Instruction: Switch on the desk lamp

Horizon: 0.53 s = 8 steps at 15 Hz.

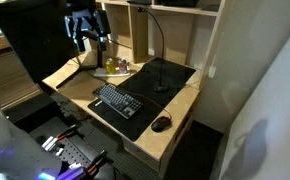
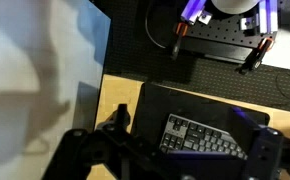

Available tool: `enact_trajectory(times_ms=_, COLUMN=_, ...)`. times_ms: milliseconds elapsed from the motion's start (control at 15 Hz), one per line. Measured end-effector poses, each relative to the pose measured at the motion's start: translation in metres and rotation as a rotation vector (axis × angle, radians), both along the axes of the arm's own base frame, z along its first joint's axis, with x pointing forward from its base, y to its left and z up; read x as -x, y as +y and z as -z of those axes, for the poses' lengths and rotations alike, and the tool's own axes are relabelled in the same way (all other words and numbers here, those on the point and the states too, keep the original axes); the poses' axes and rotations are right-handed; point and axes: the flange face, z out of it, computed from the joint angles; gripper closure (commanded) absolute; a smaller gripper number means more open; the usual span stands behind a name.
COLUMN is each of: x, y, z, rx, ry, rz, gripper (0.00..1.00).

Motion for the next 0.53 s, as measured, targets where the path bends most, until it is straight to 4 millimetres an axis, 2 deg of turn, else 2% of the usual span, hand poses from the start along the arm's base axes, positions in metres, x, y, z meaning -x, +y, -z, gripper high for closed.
enact_trajectory(times_ms=267, x=-0.008, y=0.005, z=0.008, rx=-0.034, ry=-0.009, rz=0.038, gripper=0.0)
enact_trajectory(times_ms=400, x=-0.033, y=0.015, z=0.031, rx=-0.125, ry=-0.028, rz=0.122, gripper=0.0)
enact_trajectory(times_ms=533, x=-0.067, y=0.025, z=0.065, rx=-0.197, ry=-0.05, rz=0.225, gripper=0.0)
